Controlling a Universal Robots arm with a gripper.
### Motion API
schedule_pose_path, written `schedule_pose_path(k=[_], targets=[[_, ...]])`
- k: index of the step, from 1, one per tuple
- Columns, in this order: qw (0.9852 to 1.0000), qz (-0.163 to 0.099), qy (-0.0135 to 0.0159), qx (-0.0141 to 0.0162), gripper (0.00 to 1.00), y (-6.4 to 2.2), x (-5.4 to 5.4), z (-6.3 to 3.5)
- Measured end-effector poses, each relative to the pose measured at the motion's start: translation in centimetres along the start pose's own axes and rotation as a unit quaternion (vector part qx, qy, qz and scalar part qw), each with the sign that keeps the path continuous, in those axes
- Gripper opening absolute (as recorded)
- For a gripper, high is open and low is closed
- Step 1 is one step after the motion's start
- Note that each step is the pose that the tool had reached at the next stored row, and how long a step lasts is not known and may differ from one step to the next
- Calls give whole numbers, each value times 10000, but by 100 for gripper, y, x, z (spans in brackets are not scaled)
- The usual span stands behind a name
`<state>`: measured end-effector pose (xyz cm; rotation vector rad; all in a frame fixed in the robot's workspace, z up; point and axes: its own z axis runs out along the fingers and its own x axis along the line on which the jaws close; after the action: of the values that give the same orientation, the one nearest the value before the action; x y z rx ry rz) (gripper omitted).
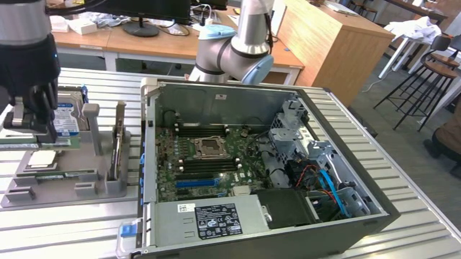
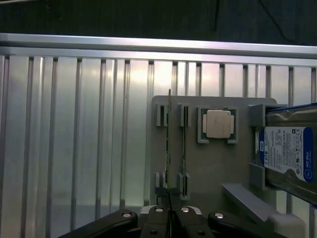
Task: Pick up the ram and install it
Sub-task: 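Pick up the ram and move it above insertion slot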
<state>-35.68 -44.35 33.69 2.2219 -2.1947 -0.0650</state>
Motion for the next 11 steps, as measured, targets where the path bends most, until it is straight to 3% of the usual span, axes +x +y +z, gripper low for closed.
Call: schedule_pose_path(k=[11], targets=[[10000, 3, 0, 0, 12, 15, -6, -344]])
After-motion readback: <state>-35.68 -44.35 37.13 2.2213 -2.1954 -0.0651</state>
